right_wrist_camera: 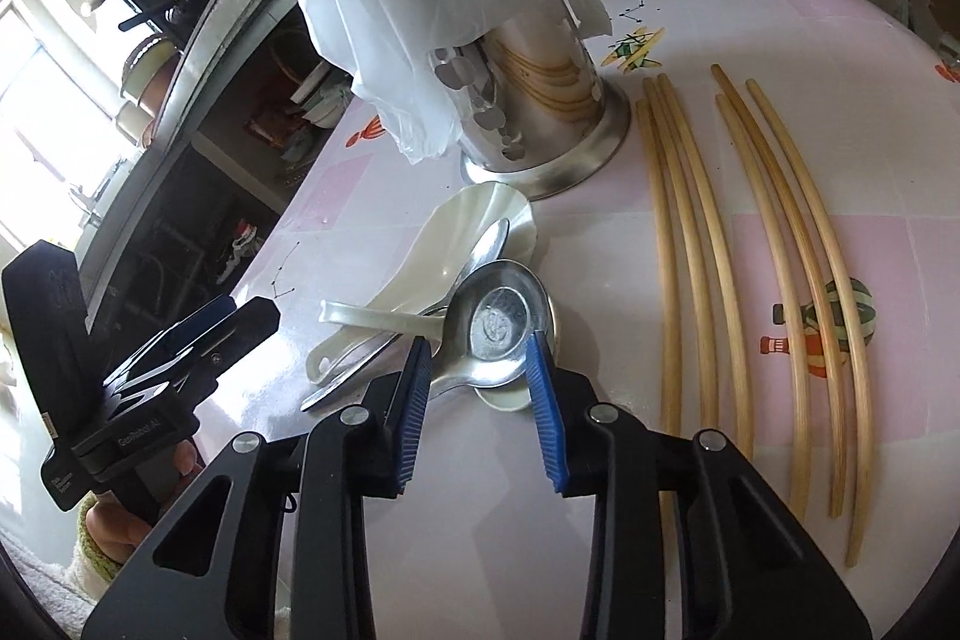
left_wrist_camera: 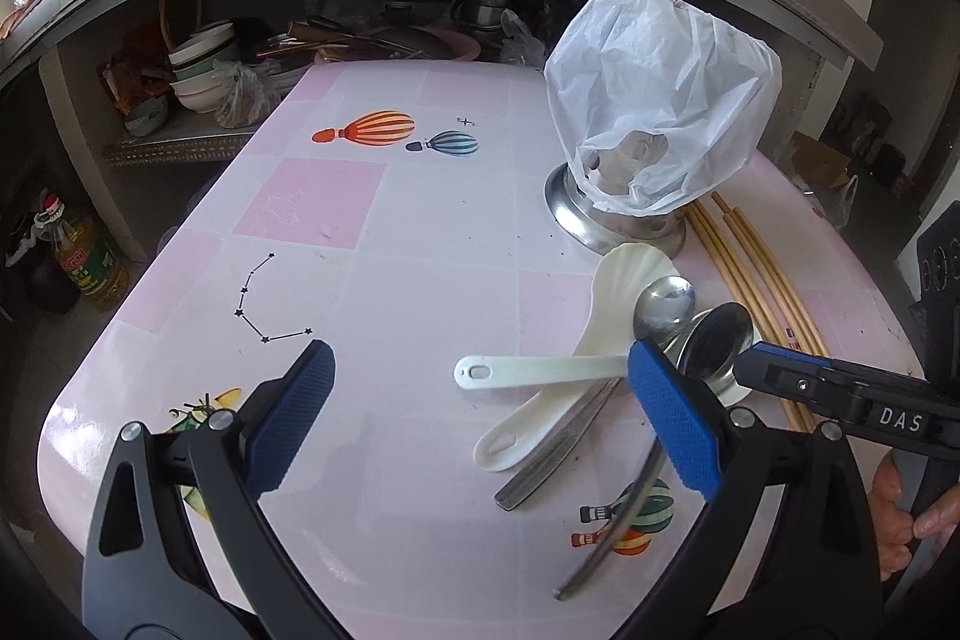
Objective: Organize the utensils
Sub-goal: 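Close the right gripper on the handle of a metal spoon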
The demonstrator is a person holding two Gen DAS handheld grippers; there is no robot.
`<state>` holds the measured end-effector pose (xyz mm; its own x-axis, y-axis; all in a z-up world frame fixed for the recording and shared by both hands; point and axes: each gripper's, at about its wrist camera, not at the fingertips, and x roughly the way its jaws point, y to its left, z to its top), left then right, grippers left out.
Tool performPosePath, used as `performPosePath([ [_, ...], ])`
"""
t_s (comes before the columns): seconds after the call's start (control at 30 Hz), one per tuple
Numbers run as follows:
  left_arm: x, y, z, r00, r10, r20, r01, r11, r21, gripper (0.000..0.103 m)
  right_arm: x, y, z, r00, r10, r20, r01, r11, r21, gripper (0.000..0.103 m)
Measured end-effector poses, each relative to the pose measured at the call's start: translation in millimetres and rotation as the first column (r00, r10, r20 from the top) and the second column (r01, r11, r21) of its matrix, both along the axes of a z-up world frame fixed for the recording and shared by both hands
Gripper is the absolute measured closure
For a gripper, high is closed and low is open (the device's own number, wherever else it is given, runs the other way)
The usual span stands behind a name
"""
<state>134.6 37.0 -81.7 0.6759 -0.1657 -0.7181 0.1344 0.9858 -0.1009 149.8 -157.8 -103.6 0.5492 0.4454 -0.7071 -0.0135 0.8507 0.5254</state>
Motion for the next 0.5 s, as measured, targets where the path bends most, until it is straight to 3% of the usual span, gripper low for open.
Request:
performPosePath([
  [0.5,-0.1,8.3,-4.8,1.000,0.013,-0.014,-0.013,1.000,-0.024,0.008,23.3,4.1,-9.0,0.999,-0.009,-0.040,0.008,1.000,-0.024,0.070],
])
